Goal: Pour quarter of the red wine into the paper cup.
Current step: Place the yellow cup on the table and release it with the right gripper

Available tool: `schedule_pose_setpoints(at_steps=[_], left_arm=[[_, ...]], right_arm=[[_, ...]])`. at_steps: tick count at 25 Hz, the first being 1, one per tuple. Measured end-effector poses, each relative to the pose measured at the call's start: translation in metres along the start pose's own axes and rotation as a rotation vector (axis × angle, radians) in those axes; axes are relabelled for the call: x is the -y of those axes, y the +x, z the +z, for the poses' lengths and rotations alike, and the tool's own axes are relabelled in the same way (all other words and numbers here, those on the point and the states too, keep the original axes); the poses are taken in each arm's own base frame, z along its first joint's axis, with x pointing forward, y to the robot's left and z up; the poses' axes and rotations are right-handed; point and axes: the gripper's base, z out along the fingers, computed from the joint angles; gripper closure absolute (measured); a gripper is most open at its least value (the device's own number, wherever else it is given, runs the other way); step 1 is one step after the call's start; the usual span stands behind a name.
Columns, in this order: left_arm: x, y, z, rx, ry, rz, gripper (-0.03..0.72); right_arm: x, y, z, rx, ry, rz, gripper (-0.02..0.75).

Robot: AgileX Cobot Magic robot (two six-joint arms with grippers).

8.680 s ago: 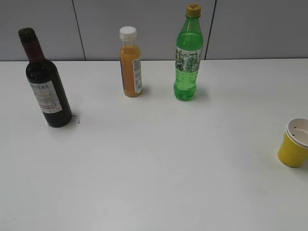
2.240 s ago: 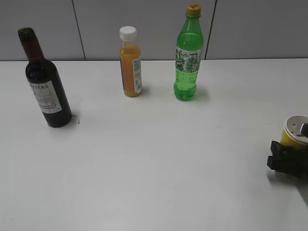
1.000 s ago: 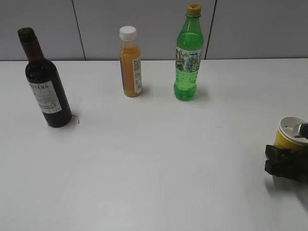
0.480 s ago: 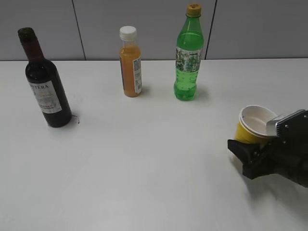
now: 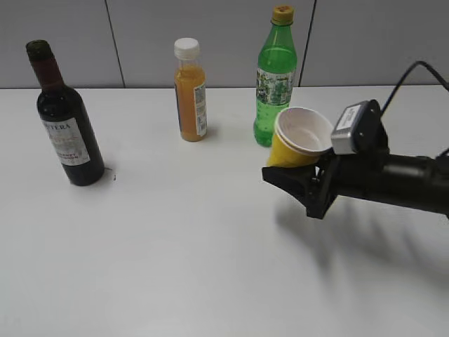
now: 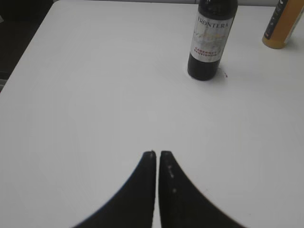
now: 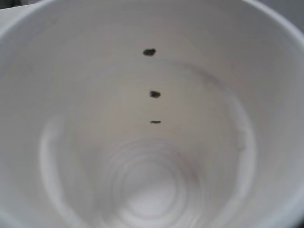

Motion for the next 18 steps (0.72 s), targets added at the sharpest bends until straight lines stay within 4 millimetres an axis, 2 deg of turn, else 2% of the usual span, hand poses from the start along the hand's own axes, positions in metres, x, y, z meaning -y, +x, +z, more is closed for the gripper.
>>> schedule_pose_setpoints(at_steps=[4,9,14,18], left_arm=[[0.0,0.0,0.0,0.0,0.0,0.0,0.69],[0.0,0.0,0.0,0.0,0.0,0.0,0.69],[0.0,0.0,0.0,0.0,0.0,0.0,0.69],[0.0,0.0,0.0,0.0,0.0,0.0,0.69]], right_arm=[[0.004,-0.011,0.034,0.007,-0.11,0.0,0.282],[-0.004,0.002,0.08,-0.077,-0.312,-0.047,0.282],[-0.001,0.014,0.122,-0.12,-0.386,-0.13,0.282],[0.002,0.018,0.136,-0.131,-0.385,-0.141,0.282]])
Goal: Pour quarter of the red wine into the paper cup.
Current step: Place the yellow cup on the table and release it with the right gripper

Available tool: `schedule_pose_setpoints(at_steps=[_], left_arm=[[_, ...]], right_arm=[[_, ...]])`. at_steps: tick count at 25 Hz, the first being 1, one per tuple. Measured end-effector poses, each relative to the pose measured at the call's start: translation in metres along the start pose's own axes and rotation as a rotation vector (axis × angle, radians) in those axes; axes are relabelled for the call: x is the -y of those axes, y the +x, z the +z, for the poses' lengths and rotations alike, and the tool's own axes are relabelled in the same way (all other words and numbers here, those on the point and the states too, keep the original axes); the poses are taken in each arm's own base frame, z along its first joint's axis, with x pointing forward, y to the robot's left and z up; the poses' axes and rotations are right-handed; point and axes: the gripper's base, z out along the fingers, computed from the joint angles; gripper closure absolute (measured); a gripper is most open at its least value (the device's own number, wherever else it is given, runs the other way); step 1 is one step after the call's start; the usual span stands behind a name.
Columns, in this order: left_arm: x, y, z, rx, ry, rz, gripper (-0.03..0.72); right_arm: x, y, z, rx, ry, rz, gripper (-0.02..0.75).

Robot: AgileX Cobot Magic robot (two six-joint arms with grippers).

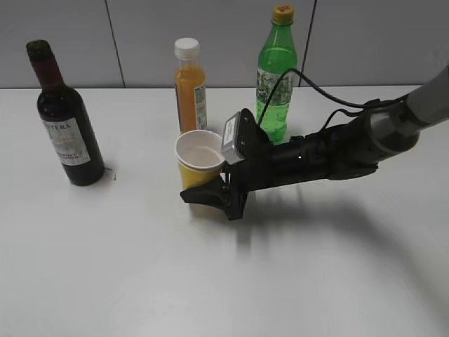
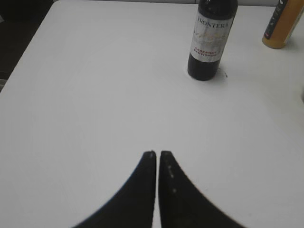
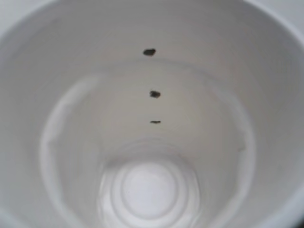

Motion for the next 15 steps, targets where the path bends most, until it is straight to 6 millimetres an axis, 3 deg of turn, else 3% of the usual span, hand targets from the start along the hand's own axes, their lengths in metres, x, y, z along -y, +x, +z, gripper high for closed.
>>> schedule_pose_setpoints(at_steps=[8,15], left_arm=[[0.0,0.0,0.0,0.0,0.0,0.0,0.69],[0.0,0.0,0.0,0.0,0.0,0.0,0.69]], right_arm=[[0.002,0.026,0.012,-0.044,-0.004,0.088,0.282],[0.002,0.026,0.012,-0.04,-0.005,0.088,0.282]])
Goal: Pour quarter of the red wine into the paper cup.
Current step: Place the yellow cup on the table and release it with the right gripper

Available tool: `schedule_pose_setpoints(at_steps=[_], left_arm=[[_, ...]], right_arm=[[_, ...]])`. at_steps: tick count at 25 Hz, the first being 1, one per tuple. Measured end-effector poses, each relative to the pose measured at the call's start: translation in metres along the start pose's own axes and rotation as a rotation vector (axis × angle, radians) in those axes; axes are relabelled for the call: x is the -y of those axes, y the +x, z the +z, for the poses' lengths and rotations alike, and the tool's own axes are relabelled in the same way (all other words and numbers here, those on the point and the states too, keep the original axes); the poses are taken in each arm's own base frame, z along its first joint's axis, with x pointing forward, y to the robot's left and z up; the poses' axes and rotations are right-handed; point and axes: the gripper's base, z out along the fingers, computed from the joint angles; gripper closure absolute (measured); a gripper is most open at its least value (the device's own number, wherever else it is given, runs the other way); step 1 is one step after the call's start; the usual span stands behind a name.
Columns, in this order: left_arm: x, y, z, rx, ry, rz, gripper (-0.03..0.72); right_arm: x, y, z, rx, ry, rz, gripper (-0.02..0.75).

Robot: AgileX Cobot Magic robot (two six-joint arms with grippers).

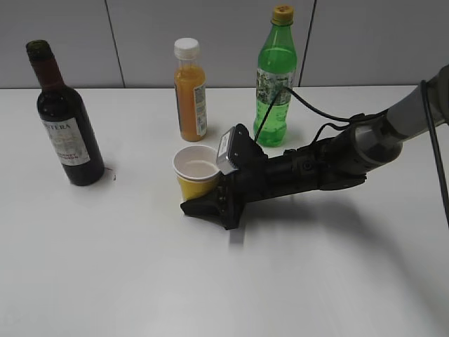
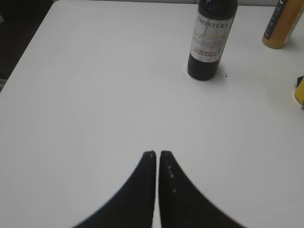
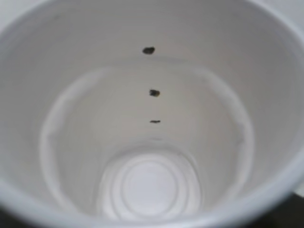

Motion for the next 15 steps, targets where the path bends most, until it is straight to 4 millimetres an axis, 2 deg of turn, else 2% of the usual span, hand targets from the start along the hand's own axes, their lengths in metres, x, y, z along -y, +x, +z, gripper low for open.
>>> schedule_pose_setpoints(at_steps=[1,6,11,15], left_arm=[[0.0,0.0,0.0,0.0,0.0,0.0,0.69],[0.0,0.0,0.0,0.0,0.0,0.0,0.69],[0.0,0.0,0.0,0.0,0.0,0.0,0.69],[0.0,0.0,0.0,0.0,0.0,0.0,0.69]], right_arm=[[0.0,0.0,0.0,0.0,-0.001,0.0,0.269],[0.0,0.002,0.0,-0.012,0.002,0.0,0.104],[0.003,0.001,-0.002,-0.03,0.017,-0.011,0.076],[0.005,0.001,-0.019,-0.059,0.056,-0.006,0.076]])
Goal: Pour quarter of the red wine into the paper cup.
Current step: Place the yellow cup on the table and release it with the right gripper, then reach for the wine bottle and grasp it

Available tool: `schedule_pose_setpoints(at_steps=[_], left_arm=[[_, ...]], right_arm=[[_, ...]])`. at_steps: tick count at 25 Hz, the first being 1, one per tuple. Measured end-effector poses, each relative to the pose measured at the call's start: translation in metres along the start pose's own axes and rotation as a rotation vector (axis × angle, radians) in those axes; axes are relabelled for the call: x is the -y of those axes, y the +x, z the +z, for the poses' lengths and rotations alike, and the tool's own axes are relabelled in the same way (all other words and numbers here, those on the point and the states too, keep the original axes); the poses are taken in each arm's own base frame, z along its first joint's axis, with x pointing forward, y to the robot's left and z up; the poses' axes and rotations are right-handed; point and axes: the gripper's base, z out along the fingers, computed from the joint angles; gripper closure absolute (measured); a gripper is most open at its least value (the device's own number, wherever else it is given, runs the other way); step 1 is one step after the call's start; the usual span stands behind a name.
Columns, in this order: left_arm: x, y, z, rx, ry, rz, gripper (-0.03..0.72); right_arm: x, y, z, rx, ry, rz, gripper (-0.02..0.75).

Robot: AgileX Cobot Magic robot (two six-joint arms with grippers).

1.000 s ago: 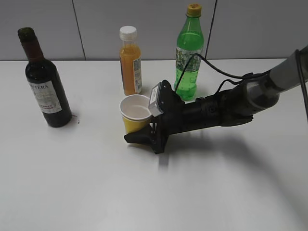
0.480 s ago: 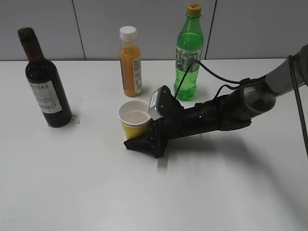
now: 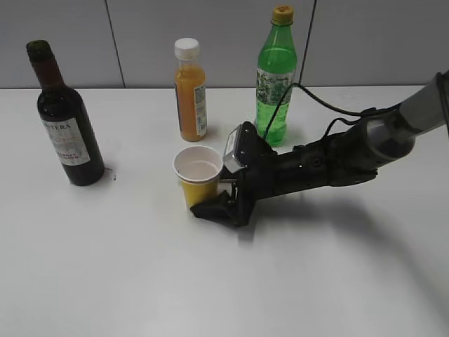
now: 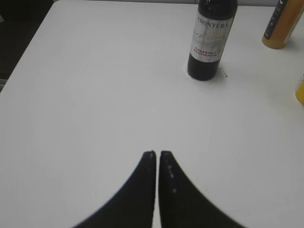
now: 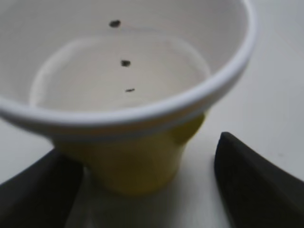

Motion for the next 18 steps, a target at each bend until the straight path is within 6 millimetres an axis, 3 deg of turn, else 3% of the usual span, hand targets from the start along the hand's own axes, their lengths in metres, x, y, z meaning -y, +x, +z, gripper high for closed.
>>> schedule_pose_setpoints(at_steps=[8,12,18], left_arm=[[0.0,0.0,0.0,0.0,0.0,0.0,0.69],[0.0,0.0,0.0,0.0,0.0,0.0,0.69],[0.0,0.0,0.0,0.0,0.0,0.0,0.69]], right_arm=[[0.001,0.007,-0.053,-0.051,0.055,-0.003,0.079],[0.004,-0.001,-0.077,-0.065,0.123,-0.013,0.082],[0.013,-0.024,-0.117,-0.217,0.366,-0.043,0.117]])
